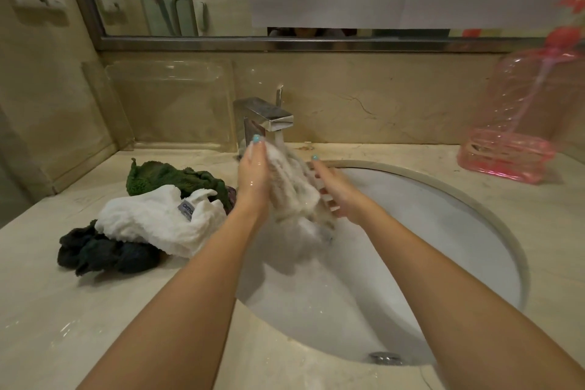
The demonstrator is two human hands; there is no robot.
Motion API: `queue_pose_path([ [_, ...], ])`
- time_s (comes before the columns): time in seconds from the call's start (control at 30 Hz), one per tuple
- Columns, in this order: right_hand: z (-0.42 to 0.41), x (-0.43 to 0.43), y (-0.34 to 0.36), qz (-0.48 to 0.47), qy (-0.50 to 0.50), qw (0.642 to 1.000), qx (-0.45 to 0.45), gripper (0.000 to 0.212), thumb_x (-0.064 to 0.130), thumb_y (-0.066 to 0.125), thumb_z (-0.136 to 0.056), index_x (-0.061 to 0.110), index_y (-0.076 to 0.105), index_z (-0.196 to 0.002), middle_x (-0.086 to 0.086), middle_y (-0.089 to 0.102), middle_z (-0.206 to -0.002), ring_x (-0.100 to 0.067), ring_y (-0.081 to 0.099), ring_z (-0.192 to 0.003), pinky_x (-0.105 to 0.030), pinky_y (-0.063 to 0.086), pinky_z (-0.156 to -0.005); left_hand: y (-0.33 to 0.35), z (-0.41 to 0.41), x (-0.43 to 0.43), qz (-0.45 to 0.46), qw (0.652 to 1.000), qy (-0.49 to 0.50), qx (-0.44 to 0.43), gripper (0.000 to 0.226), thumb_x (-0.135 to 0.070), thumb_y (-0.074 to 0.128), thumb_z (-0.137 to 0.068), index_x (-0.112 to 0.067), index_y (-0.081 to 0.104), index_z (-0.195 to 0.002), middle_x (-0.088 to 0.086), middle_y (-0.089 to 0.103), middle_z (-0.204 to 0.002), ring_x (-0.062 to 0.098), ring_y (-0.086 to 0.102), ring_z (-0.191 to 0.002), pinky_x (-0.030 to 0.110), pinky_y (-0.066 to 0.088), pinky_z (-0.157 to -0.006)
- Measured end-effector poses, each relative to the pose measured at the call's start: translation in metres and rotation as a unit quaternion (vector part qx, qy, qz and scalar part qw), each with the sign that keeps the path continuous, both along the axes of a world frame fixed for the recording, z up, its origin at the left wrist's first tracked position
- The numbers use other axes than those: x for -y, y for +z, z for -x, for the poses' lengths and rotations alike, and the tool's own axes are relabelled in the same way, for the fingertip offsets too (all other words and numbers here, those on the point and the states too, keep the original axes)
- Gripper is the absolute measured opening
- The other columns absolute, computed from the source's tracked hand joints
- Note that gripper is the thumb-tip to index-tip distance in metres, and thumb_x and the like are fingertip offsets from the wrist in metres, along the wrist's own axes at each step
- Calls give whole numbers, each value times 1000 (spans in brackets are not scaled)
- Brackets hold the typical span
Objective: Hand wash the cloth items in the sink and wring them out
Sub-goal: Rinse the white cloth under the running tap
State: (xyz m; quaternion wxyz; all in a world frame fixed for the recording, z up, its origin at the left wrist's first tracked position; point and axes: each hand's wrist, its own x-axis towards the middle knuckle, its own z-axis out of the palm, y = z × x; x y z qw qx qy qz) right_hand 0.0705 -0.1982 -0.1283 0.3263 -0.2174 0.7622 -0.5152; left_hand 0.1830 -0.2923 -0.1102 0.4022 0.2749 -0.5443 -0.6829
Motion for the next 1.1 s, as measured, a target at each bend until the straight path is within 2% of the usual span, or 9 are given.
queue_pose_path([
  [0.07,-6,-3,2,-33,58,998,12,79,78,39,-84,23,39,-140,-9,48,-134,-36,54,-115,-47,54,-85,-2,-4,9,-71,997,18,-40,67,-64,50,-85,-22,53,-137,5,58,-135,22,54,-126,44,39,-111],
  [0.17,-9,-9,3,-57,133,989,40,61,62,49,-91,13,48,-129,-16,57,-127,-37,61,-108,-46,56,-84,0,-4,13,-120,990,21,-68,51,-46,46,-100,-15,51,-140,11,60,-132,22,58,-121,40,45,-106],
  [0.27,-7,-9,2,55,171,979,94,27,26,57,-97,6,58,-114,-14,66,-105,-28,68,-92,-44,54,-92,0,-5,11,-78,996,8,-42,45,-41,46,-101,-12,54,-134,10,61,-129,21,58,-119,40,44,-106],
  [0.33,-5,-4,3,131,101,985,56,6,16,54,-98,14,60,-96,-5,64,-91,-17,62,-80,-35,53,-86,-1,-6,12,21,999,10,32,32,-37,44,-102,-12,60,-115,7,63,-114,19,58,-108,34,46,-96],
  [0.47,11,-4,8,181,-88,971,-127,16,26,55,-97,13,58,-87,-5,49,-81,-16,45,-75,-28,34,-65,-10,-8,17,215,961,41,169,31,-33,49,-97,-4,57,-90,7,55,-89,22,51,-83,34,39,-72],
  [0.57,17,-7,11,180,-108,970,-121,30,38,48,-100,10,54,-91,-4,48,-84,-15,45,-77,-28,36,-65,-13,-8,20,289,921,62,253,31,-36,53,-95,-5,55,-95,6,53,-94,23,49,-86,36,40,-75],
  [0.73,-9,11,18,194,26,978,-78,27,38,34,-105,21,51,-116,-4,59,-119,-18,56,-111,-38,47,-99,-8,-8,10,126,986,-18,107,23,-34,43,-103,-11,48,-108,5,56,-99,19,57,-92,35,50,-82],
  [0.9,-49,22,13,174,55,966,-182,21,26,36,-105,14,47,-92,-4,53,-89,-13,48,-82,-32,39,-74,-10,-2,11,111,982,-25,148,19,-32,43,-102,-23,38,-118,7,59,-106,25,62,-100,43,54,-89],
  [1.1,-78,35,23,242,13,952,-189,41,22,41,-103,19,54,-65,1,55,-64,-11,51,-63,-26,41,-61,-11,-3,16,137,975,23,175,28,-22,41,-103,-2,60,-106,13,63,-103,31,59,-96,44,51,-90],
])
